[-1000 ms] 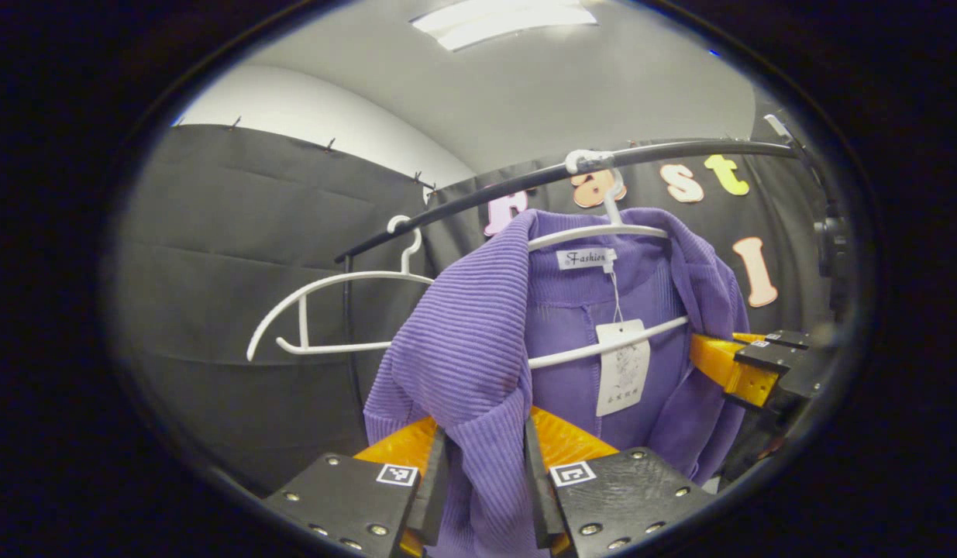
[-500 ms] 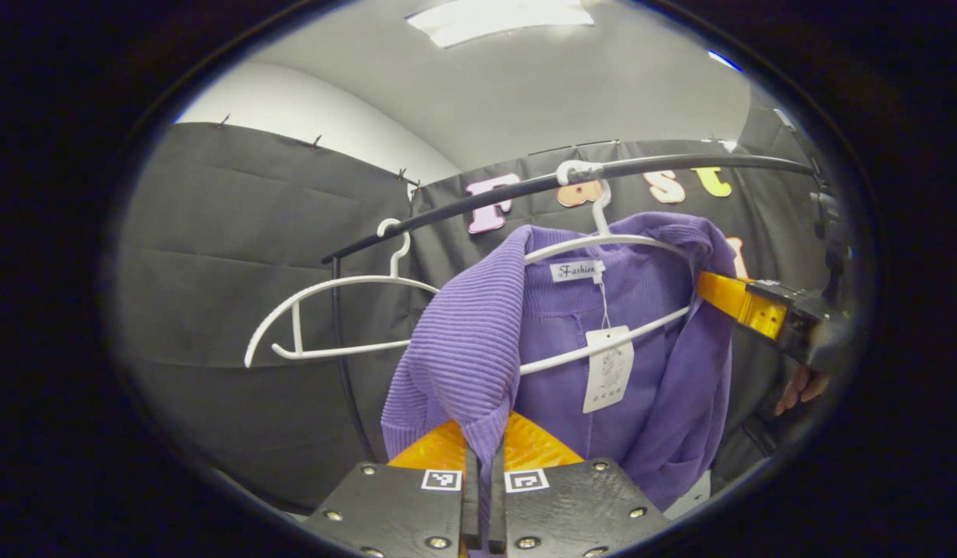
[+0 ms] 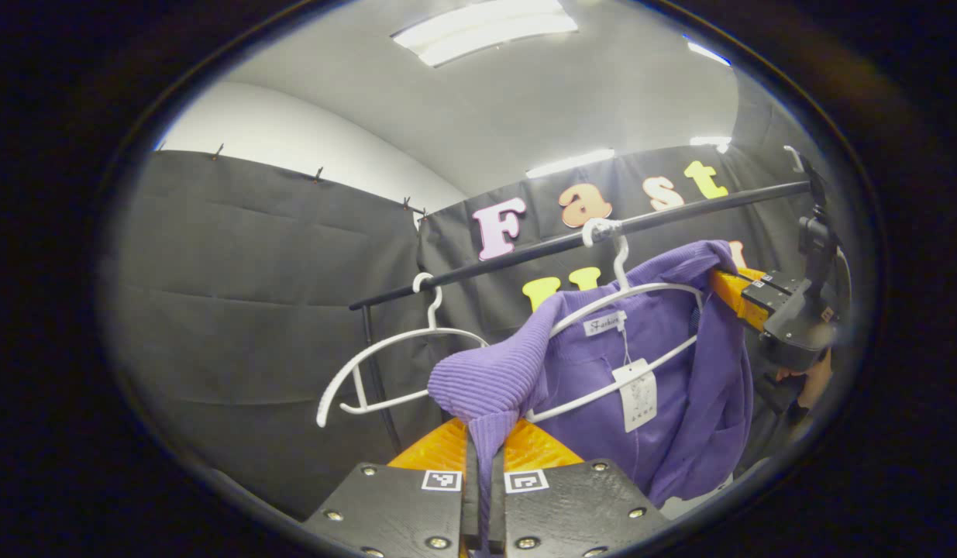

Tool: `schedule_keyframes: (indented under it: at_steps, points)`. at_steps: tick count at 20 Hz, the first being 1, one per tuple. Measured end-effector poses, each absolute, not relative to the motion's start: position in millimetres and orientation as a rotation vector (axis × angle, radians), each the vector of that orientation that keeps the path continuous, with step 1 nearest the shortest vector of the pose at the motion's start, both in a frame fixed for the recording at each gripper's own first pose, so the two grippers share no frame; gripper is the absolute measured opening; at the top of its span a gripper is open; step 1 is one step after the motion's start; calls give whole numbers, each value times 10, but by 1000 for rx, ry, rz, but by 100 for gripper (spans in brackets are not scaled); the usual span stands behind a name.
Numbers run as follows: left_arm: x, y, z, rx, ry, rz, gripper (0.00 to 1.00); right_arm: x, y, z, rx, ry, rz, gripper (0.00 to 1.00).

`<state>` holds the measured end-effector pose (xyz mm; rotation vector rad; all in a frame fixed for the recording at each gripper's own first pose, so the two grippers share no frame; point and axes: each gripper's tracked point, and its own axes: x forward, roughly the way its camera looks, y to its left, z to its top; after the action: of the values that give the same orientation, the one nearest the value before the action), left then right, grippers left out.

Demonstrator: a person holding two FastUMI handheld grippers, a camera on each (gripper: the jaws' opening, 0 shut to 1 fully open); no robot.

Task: Grasp the clothes on the hanger with both hands and then place them into the laundry hamper below.

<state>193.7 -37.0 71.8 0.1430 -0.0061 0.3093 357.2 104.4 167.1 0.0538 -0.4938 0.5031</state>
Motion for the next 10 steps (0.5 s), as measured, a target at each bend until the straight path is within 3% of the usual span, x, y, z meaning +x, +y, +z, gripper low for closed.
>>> schedule_keyframes:
  at_steps: [4, 10]
  points:
    - [1928, -2, 900, 148, -35, 367, 10, 3816, 913, 1688, 66, -481, 462, 2]
    - [2052, 266, 1072, 159, -98, 341, 10, 4054, 788, 1552, 1, -479, 410, 2]
